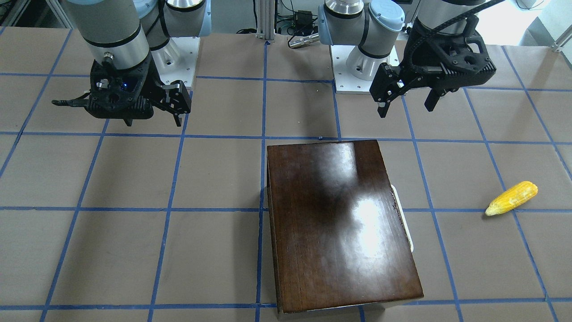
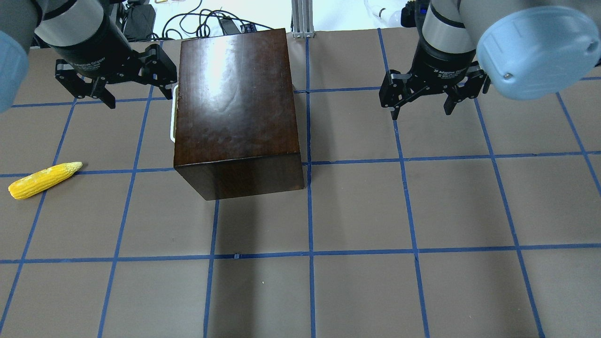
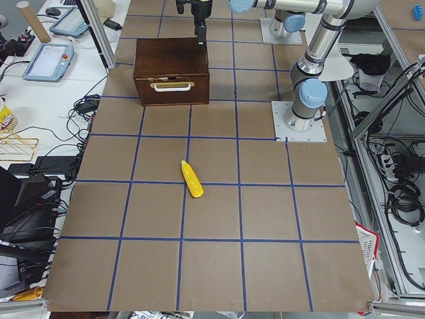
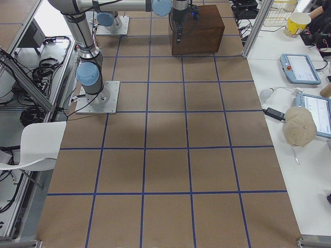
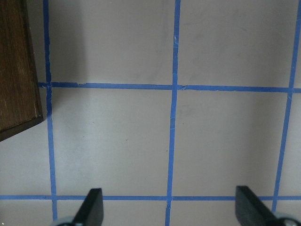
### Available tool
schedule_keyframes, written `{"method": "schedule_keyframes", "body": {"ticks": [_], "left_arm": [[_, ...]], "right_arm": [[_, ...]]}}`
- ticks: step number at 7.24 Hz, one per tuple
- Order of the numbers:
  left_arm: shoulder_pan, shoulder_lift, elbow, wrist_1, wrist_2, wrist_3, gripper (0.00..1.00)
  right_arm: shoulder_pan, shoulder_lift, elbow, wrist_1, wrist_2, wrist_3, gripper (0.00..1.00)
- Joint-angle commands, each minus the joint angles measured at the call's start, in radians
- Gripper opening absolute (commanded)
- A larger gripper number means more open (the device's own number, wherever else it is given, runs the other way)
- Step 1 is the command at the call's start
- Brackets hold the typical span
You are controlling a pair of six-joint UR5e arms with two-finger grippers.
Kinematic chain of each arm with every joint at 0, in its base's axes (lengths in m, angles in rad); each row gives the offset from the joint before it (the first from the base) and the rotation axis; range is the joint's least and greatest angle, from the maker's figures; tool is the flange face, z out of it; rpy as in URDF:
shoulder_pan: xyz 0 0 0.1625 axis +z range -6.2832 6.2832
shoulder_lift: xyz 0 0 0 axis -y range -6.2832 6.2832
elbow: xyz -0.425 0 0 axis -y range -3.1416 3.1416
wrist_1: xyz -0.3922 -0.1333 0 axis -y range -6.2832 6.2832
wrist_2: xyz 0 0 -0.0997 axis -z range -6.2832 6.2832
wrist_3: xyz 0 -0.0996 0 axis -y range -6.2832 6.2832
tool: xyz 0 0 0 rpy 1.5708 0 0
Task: Open drawer and put corn inside
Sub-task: 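Lower the left gripper beside the white drawer handle of the wooden cabinet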
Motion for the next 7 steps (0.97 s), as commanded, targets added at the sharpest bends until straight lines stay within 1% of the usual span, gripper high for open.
{"method": "schedule_keyframes", "body": {"ticks": [1, 4, 5, 7], "left_arm": [[0.000, -0.007, -0.001, 0.008, -0.002, 0.002, 1.00], [0.002, -0.017, -0.017, 0.045, -0.003, 0.002, 1.00], [0.000, -0.009, -0.040, 0.047, -0.003, -0.002, 1.00], [-0.003, 0.005, -0.045, 0.047, -0.005, 0.002, 1.00]], "right_arm": [[0.000, 0.000, 0.000, 0.000, 0.000, 0.000, 1.00], [0.000, 0.000, 0.000, 0.000, 0.000, 0.000, 1.00], [0.000, 0.000, 0.000, 0.000, 0.000, 0.000, 1.00], [0.000, 0.000, 0.000, 0.000, 0.000, 0.000, 1.00]]}}
